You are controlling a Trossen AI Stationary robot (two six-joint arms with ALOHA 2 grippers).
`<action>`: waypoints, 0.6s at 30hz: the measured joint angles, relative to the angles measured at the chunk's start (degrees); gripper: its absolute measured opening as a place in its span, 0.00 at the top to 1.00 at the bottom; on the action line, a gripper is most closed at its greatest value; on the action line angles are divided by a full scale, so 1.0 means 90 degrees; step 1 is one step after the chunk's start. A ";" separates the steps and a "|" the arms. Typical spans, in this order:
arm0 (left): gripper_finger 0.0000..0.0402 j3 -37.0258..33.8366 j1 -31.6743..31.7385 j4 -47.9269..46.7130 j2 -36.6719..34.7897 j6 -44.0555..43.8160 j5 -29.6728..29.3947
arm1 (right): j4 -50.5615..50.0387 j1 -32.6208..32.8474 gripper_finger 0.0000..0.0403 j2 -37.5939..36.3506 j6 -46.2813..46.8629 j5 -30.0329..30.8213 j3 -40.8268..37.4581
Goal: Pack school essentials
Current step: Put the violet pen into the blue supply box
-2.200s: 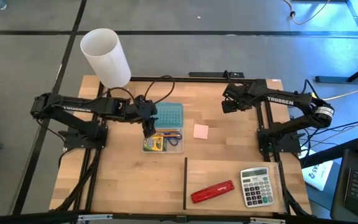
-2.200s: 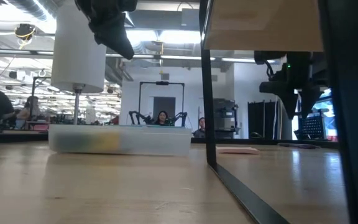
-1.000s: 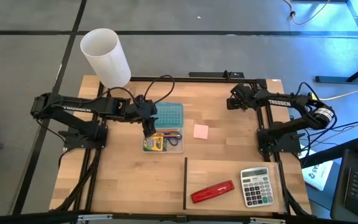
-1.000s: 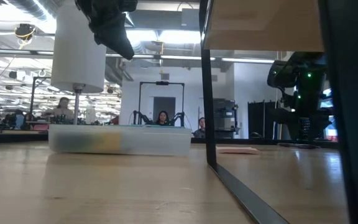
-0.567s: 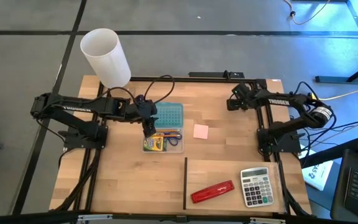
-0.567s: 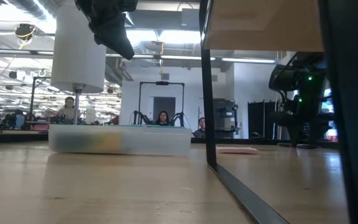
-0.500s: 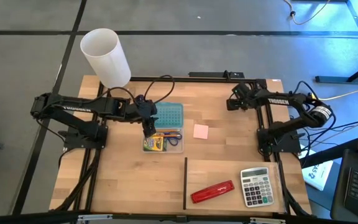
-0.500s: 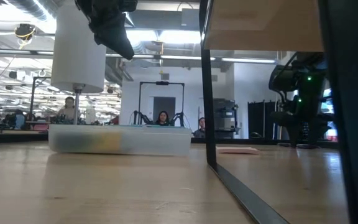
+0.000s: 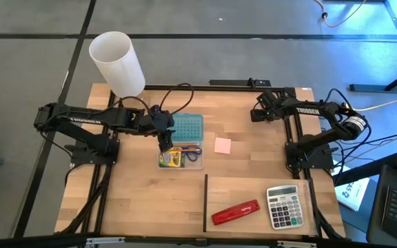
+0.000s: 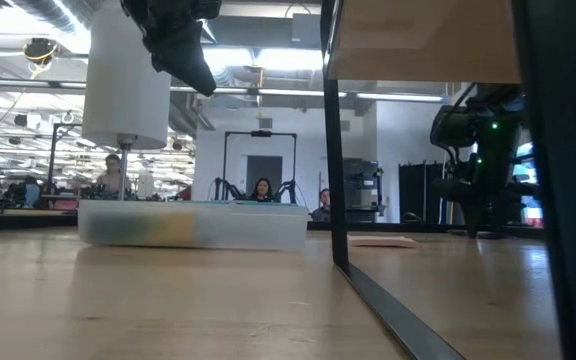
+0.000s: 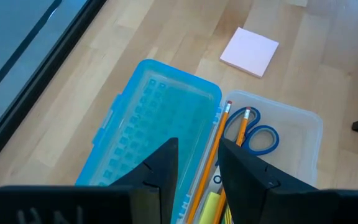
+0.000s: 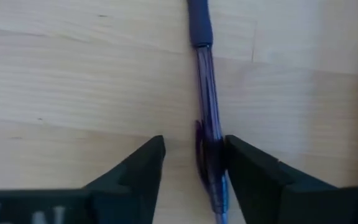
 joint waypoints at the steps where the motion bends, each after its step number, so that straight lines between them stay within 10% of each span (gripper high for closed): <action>1: 0.73 0.0000 0.0000 0.0000 0.0000 0.0000 0.0000 | -0.0001 0.0002 0.59 0.0002 0.0000 -0.0014 0.0010; 18: 0.73 0.0000 0.0000 0.0000 0.0000 -0.0005 0.0000 | -0.0062 0.0004 0.84 0.0006 0.0031 -0.0182 0.0017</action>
